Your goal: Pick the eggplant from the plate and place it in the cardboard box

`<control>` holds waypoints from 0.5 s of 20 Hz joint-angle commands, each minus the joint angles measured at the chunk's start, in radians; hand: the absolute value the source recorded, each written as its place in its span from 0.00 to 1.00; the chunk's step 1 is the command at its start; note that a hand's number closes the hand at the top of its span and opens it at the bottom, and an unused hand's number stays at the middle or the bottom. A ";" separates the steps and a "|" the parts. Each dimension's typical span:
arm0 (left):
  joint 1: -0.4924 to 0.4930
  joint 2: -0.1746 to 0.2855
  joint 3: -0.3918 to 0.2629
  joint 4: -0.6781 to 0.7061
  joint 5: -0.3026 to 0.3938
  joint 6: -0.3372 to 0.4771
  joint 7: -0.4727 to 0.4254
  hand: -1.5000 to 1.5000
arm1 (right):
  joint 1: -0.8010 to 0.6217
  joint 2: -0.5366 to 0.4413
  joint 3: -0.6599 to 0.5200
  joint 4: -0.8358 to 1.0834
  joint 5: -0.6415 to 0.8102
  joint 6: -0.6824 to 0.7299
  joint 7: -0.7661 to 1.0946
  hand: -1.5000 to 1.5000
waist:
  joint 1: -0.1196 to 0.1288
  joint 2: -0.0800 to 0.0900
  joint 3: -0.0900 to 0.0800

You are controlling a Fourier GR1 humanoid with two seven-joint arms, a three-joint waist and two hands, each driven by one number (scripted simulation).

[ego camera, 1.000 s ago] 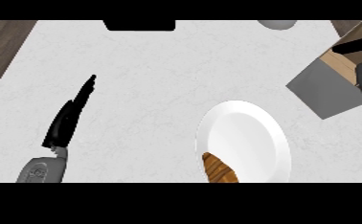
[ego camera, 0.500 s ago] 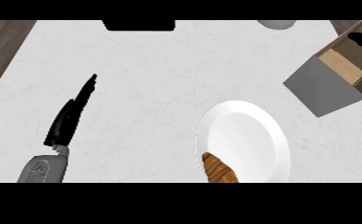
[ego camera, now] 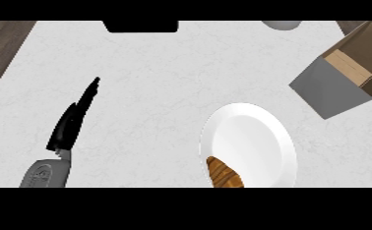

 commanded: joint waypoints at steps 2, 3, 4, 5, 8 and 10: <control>-0.052 -0.006 0.008 0.015 -0.004 0.008 0.033 0.50 | 0.166 -0.006 -0.067 -0.132 -0.169 0.006 -0.135 0.00 | -0.006 0.000 0.000; -0.008 0.023 0.023 -0.006 0.022 -0.034 0.004 0.50 | 0.180 0.014 -0.070 -0.101 -0.190 -0.036 -0.191 0.00 | 0.003 0.001 0.000; 0.031 -0.008 0.002 -0.018 0.015 -0.018 -0.005 0.50 | 0.252 0.058 -0.056 -0.232 -0.171 -0.016 -0.128 0.00 | -0.003 -0.002 0.000; 0.017 0.003 0.010 -0.030 0.006 -0.012 0.010 0.50 | 0.263 0.019 -0.069 -0.240 -0.209 0.014 -0.132 0.00 | 0.000 -0.001 0.000; -0.020 0.006 0.020 -0.044 0.018 -0.025 0.057 0.50 | 0.357 0.040 -0.076 -0.327 -0.251 0.034 -0.153 0.00 | 0.000 -0.001 0.000; -0.020 -0.005 0.001 -0.017 -0.009 -0.014 0.039 0.50 | 0.420 0.079 -0.103 -0.341 -0.319 0.031 -0.214 0.00 | 0.000 0.000 0.000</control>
